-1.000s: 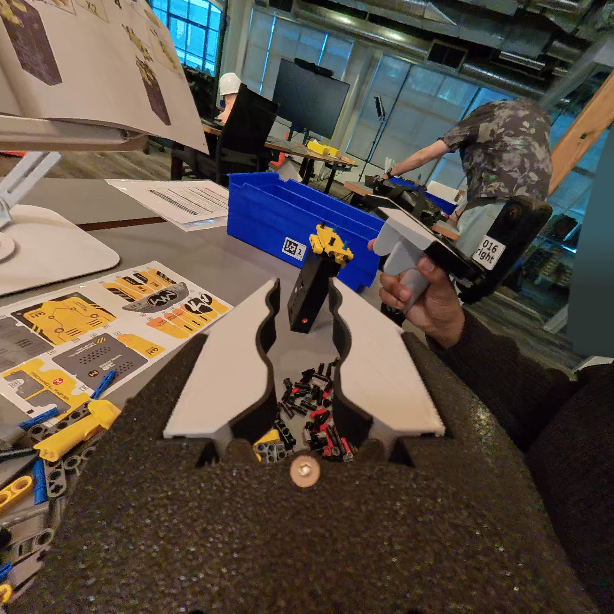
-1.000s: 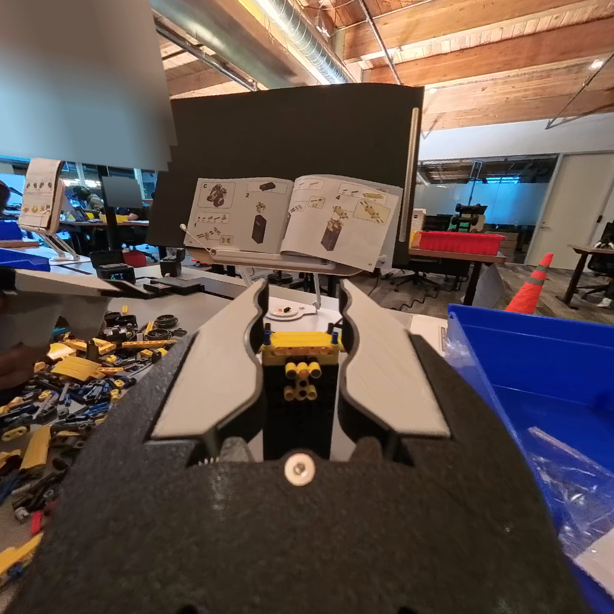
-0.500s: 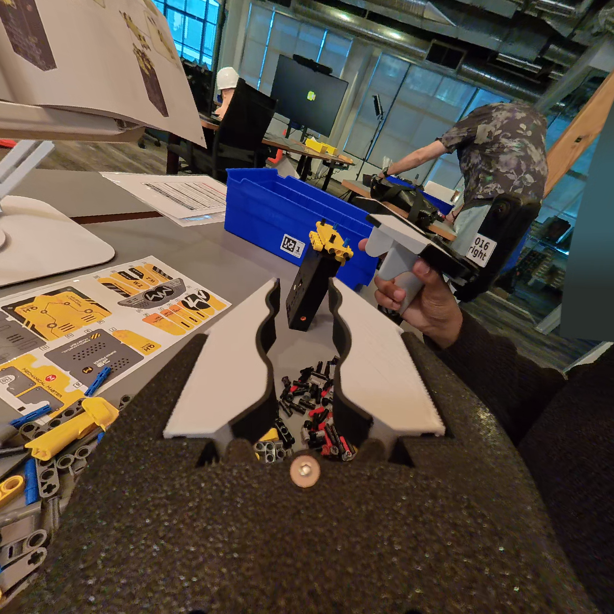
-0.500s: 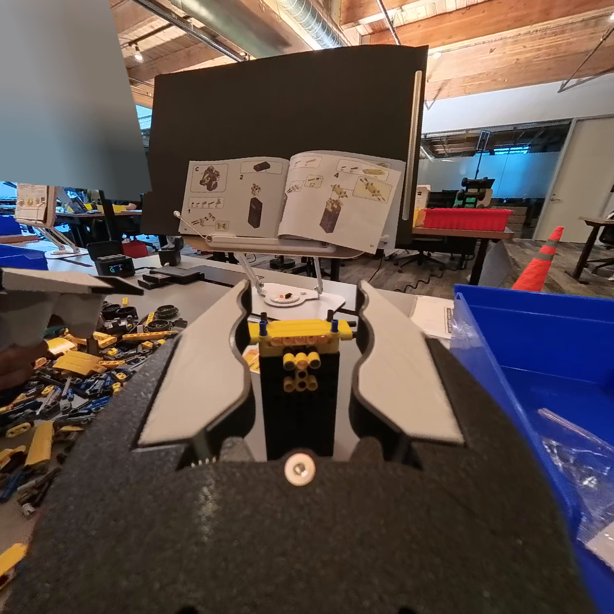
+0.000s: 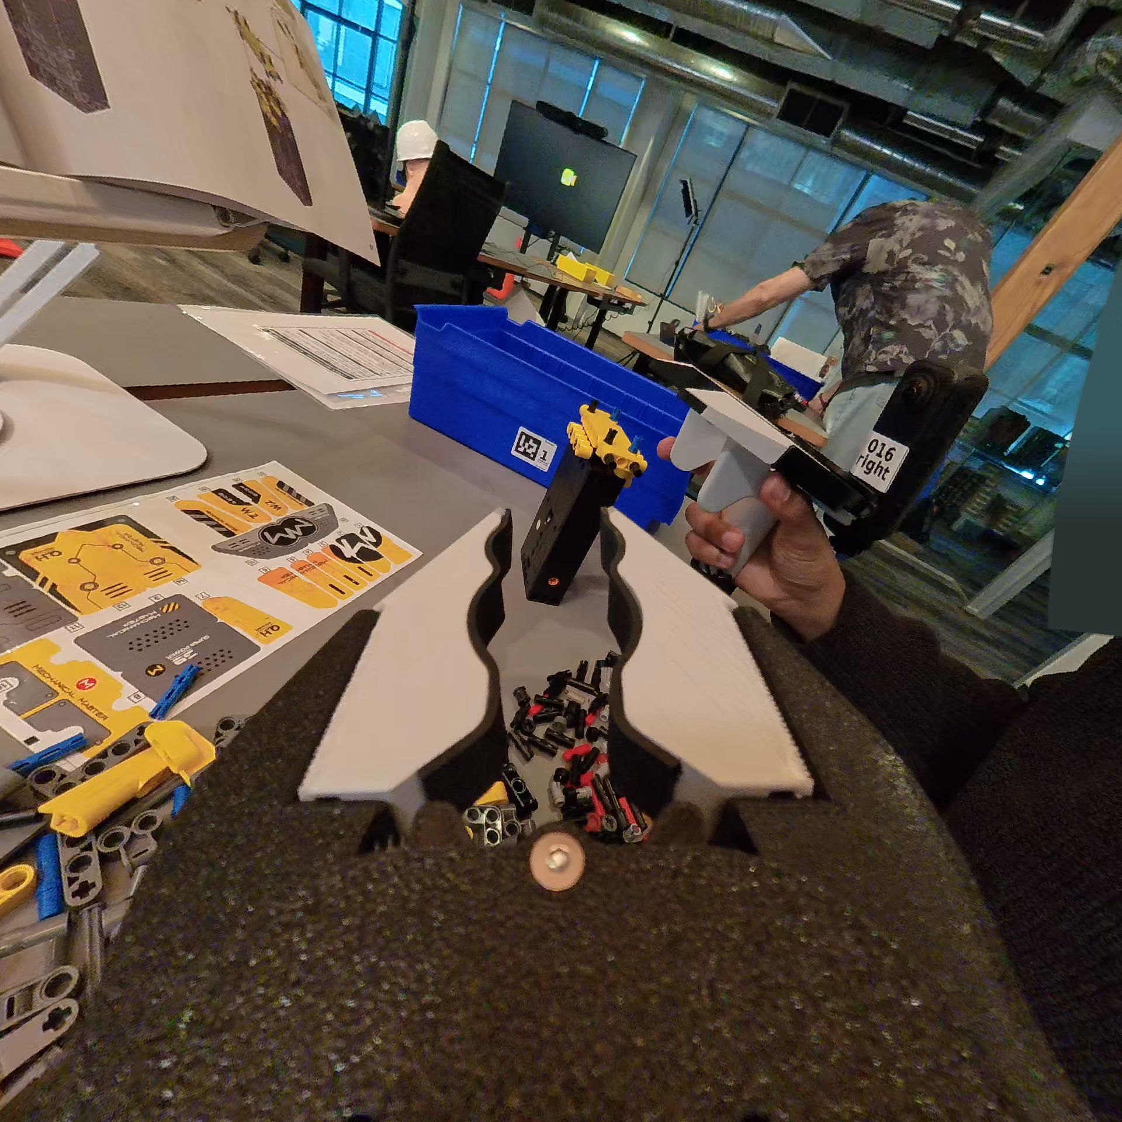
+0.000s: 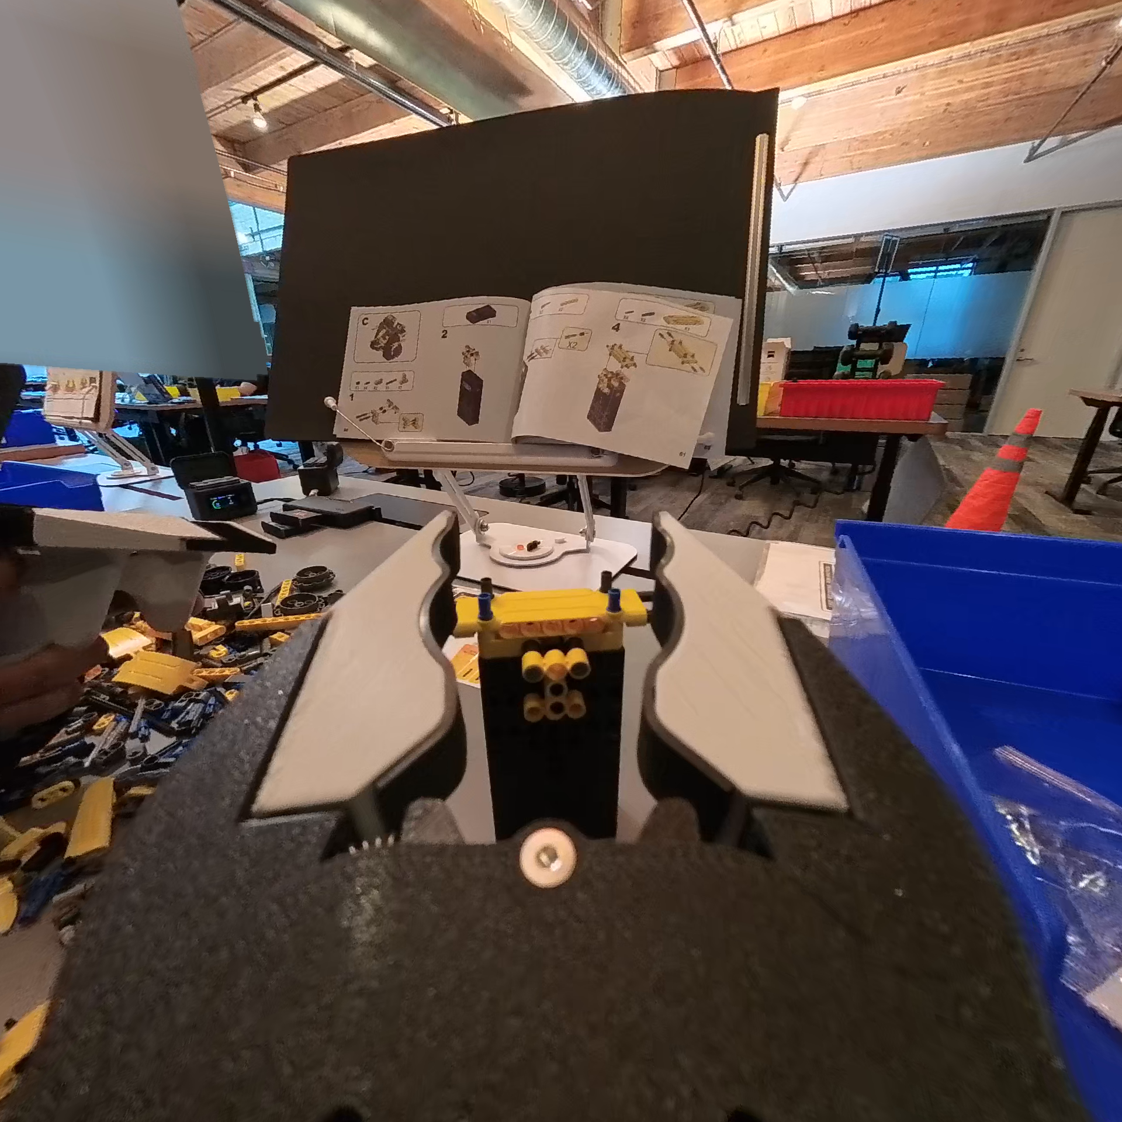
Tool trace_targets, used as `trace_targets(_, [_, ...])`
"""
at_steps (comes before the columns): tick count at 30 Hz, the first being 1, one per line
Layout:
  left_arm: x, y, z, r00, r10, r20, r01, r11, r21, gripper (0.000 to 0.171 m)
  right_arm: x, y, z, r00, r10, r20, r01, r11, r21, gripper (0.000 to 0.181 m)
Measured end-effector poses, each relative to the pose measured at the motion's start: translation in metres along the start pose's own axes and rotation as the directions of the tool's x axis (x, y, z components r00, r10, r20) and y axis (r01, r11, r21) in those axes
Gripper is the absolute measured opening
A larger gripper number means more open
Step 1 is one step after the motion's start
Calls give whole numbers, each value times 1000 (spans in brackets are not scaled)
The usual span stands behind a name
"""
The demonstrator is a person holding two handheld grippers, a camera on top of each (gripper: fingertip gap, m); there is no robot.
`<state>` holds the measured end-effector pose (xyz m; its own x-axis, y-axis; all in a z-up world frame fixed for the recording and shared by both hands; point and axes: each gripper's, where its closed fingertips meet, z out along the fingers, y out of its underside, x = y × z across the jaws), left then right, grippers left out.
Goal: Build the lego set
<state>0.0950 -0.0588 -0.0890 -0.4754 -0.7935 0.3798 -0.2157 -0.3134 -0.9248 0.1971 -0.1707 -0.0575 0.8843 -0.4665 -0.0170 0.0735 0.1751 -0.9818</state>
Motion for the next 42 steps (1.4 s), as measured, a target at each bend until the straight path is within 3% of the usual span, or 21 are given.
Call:
trace_targets(17, [0,-1,0,1000,-3,0,3,1000,2,28,0,0,0,1000,9,2,-9,1000,-3,62])
trace_targets(24, [-2,2,1,1000,-6,4,6,1000,-9,29,5,-5,-2,985,166,37,-167,986,22,62])
trace_targets(31, [-3,4,2,1000,-9,5,9,1000,-14,29,-1,11,3,995,98,37,-95,993,-74,63])
trace_targets(33, [-3,4,2,1000,-7,6,7,1000,-16,29,-3,20,5,994,100,41,-94,987,-127,73])
trace_targets(36, [-3,4,2,1000,-7,6,7,1000,-16,29,2,32,7,992,124,7,-120,973,-199,107])
trace_targets(42, [-2,4,2,1000,-10,4,10,1000,-17,29,2,47,9,994,110,-15,-110,955,-277,112])
